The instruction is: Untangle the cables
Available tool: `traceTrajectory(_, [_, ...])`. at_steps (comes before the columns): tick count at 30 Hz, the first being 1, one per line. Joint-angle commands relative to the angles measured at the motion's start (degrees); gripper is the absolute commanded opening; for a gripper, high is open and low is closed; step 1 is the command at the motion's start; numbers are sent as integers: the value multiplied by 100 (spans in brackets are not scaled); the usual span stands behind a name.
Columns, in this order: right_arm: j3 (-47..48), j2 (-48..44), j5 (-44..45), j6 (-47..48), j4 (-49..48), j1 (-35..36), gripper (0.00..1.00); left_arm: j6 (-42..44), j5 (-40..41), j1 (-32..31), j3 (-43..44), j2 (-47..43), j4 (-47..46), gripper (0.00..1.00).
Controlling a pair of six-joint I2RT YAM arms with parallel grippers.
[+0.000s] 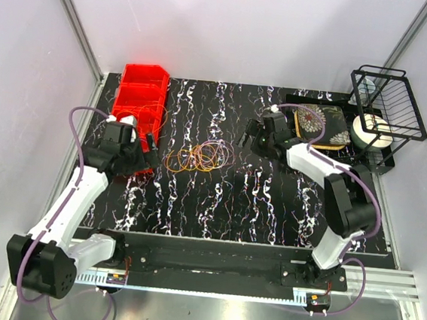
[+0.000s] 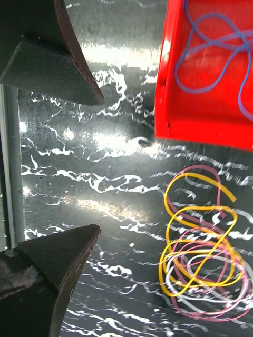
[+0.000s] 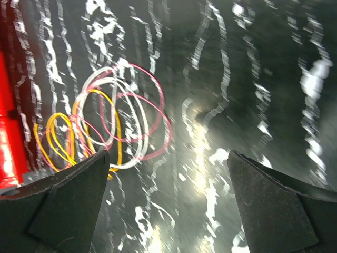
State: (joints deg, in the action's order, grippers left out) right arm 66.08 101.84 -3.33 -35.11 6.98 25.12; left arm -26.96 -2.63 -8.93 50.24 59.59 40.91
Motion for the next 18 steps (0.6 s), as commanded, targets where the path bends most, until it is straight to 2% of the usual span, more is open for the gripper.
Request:
traceTrajectory(1, [-166, -428, 475, 242, 515, 36, 100, 103, -45, -267, 56, -158, -136, 99])
traceTrajectory(5, [-52, -253, -631, 215, 234, 228, 100, 103, -62, -285, 65, -141, -118, 99])
traceTrajectory(8, [273, 107, -949, 321, 207, 518, 100, 86, -18, -285, 74, -106, -127, 98])
traceTrajectory(11, [484, 432, -1108, 295, 75, 546, 100, -177, -27, -407, 205, 43, -301, 95])
traceTrajectory(13, [607, 599, -1082, 329, 5, 546, 99, -458, 165, -644, 241, 244, -643, 92])
traceTrajectory(14, [642, 643, -1038, 391, -4, 555, 100, -538, 254, -967, 293, 359, -750, 92])
traceTrajectory(16, [748, 732, -872, 452, 5, 546, 100, -722, 770, -1277, 565, 892, -952, 91])
traceTrajectory(18, [722, 714, -722, 575, 48, 503, 100, -863, 913, -1567, 976, 1360, -1032, 89])
